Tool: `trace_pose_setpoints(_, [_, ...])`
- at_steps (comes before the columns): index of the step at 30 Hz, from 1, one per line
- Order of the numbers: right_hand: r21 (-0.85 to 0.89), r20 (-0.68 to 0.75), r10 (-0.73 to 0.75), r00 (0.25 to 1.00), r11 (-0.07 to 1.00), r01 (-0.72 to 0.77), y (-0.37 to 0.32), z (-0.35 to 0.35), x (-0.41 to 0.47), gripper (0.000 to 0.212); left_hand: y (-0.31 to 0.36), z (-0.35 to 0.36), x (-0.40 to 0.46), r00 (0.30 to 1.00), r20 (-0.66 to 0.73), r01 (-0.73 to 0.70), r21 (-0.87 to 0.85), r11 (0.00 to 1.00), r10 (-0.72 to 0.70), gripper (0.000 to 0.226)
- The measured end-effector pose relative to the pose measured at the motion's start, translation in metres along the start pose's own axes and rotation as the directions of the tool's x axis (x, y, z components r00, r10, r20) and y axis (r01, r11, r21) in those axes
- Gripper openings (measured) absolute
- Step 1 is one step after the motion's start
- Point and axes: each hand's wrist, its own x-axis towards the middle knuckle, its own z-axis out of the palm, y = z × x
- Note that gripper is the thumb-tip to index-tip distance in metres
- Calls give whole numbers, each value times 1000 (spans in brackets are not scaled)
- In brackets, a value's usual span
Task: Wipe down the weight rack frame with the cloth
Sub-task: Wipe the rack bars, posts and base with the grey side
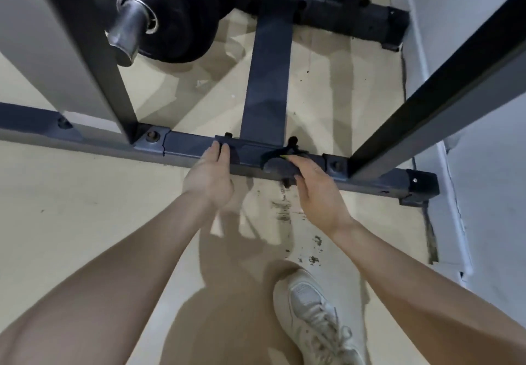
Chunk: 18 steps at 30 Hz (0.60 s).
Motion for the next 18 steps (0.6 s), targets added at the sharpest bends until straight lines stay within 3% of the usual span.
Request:
trace_pose_setpoints(2, [106, -26, 198, 980, 975, -194, 2, -18, -19, 35, 11, -4, -6, 991, 21, -130, 16, 991, 130, 67])
trace_pose_setpoints(5, [156, -83, 447, 891, 889, -431, 13, -50, -48, 28, 34, -11, -17, 949, 84, -304, -24, 952, 305, 65])
trace_pose_setpoints(9, [230, -167, 609, 775, 789, -570, 27, -98, -73, 17, 72, -18, -26, 886, 99, -446, -85, 891, 453, 62])
trace_pose_setpoints(14, [372, -217, 778, 590, 624, -687, 81, -106, -67, 19, 121, -2, -17, 918, 67, -340, -378, 861, 391, 63])
trace_pose_setpoints(16, [433, -260, 787, 560, 613, -661, 104, -102, -63, 23, 137, 12, -17, 930, 89, -263, -519, 813, 357, 67])
trace_pose_setpoints(18, [488, -366, 733, 574, 676, -552, 121, -106, -52, 26, 153, 26, -15, 935, 98, -220, -593, 775, 340, 71])
